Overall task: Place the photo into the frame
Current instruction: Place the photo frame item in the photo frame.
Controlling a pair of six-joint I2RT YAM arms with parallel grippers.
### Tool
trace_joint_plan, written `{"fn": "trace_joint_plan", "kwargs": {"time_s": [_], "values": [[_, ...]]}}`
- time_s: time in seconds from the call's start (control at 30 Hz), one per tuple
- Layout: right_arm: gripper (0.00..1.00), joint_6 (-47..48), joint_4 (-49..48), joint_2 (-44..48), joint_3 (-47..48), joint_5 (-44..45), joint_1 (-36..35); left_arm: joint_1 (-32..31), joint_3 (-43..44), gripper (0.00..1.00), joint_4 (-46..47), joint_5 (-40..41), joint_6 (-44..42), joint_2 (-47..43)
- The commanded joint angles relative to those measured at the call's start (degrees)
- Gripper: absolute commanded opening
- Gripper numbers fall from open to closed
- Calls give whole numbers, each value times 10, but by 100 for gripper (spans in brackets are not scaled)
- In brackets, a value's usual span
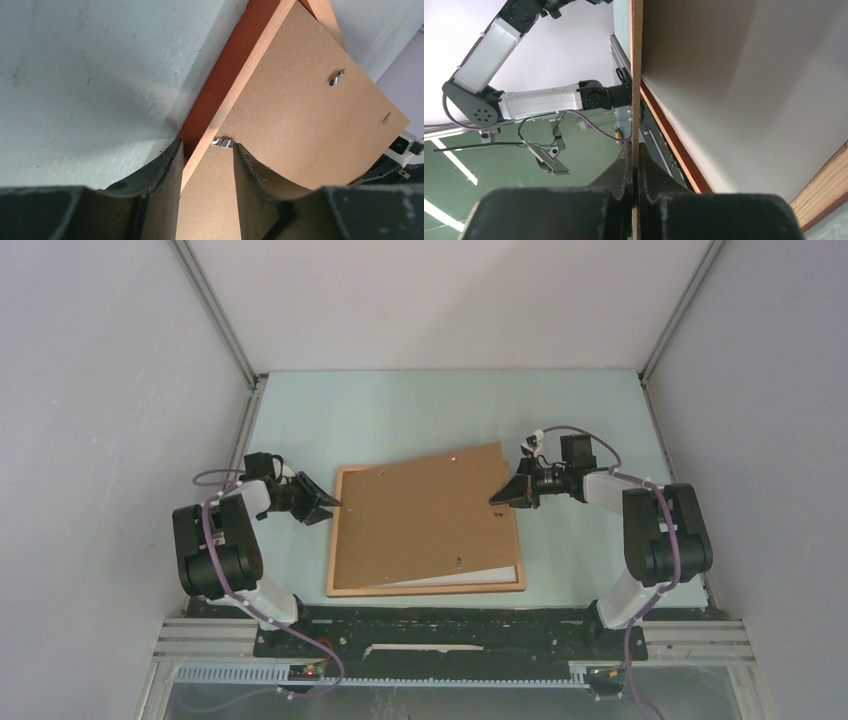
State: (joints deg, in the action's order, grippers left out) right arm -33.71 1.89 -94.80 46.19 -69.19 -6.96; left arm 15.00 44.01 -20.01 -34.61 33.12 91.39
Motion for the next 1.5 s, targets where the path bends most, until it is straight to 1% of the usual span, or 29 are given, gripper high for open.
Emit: {"fn": "trace_joint_plan", "kwargs": {"time_s": [0.0, 0.1, 0.17, 0.3, 0.4, 0.5, 0.6, 0.7, 0.8, 1.0, 1.17, 1.37, 1.47], "values": [[0, 17, 12, -18, 41, -17, -15, -9, -3, 42, 7, -28, 5, -17], [8, 36, 39, -17, 44, 11, -16, -11, -3, 42, 7, -29, 7, -17], [18, 48, 53, -17, 44, 30, -16, -12, -3, 42, 8, -30, 8, -17], [33, 67, 78, -7, 45, 67, -18, -12, -3, 42, 9, -32, 10, -17], [50, 81, 101, 10, 49, 100, -21, -12, -4, 42, 10, -32, 10, -20], [60, 114, 154, 15, 71, 138, -23, -12, -4, 42, 10, -33, 10, -23], [64, 136, 191, 18, 88, 159, -26, -12, -4, 42, 10, -34, 10, -25], [68, 143, 206, 23, 91, 177, -27, -12, -5, 43, 11, -34, 11, -27], [75, 148, 220, 33, 93, 201, -26, -12, -5, 43, 11, -36, 11, -28], [81, 161, 263, 44, 115, 240, -38, -12, -5, 42, 11, -35, 10, -30], [83, 173, 299, 62, 126, 282, -47, -12, -7, 43, 9, -33, 8, -35], [82, 191, 350, 78, 143, 356, -61, -12, -7, 43, 8, -33, 6, -38], [82, 199, 357, 83, 144, 365, -63, -12, -6, 42, 8, -34, 7, -37]]}}
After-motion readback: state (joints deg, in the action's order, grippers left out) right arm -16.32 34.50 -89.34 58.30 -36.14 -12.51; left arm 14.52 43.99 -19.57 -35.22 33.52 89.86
